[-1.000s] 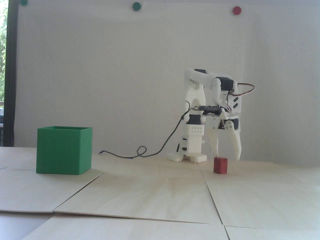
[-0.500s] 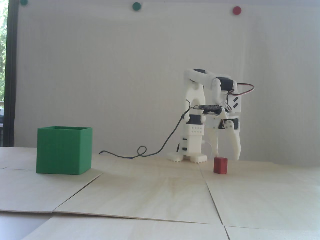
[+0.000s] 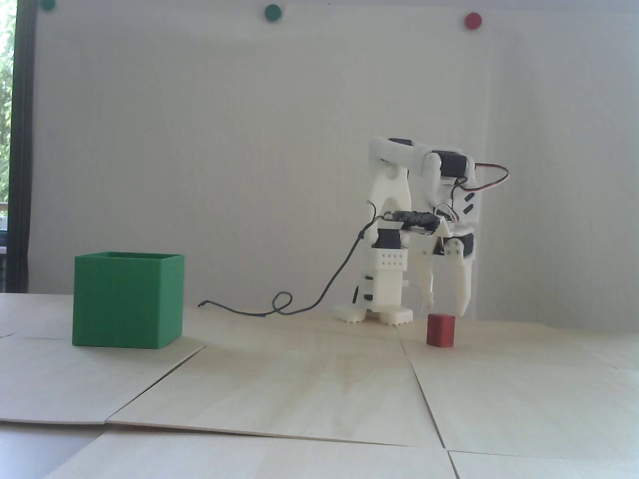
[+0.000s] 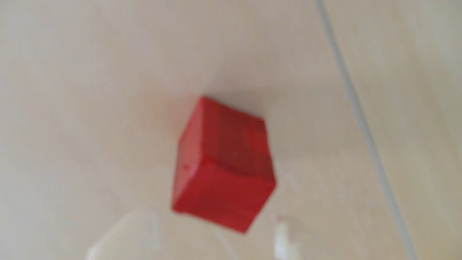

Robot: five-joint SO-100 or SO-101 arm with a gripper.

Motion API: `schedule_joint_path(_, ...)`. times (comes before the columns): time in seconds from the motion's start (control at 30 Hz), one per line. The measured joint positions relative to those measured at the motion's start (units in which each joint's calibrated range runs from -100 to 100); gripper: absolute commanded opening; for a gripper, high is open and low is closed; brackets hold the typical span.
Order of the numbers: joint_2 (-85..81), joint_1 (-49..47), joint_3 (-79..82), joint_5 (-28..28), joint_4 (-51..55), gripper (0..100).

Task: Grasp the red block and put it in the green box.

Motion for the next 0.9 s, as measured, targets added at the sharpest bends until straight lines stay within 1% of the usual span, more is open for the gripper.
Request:
schedule_joint_path(0.2, 0.0, 4.2, -0.09, -0.82, 0.33, 16)
schedule_joint_path(0.5, 0.0, 4.66, -0.09, -1.18, 0.33, 16)
schedule_joint_path(0.53, 0.0, 4.66, -0.09, -1.18, 0.33, 17)
schedule_joint_path(0.67, 0.0, 4.66, -0.09, -1.18, 0.33, 27)
schedule_joint_path(0.9, 0.0, 4.66, -0.09, -1.18, 0.33, 27)
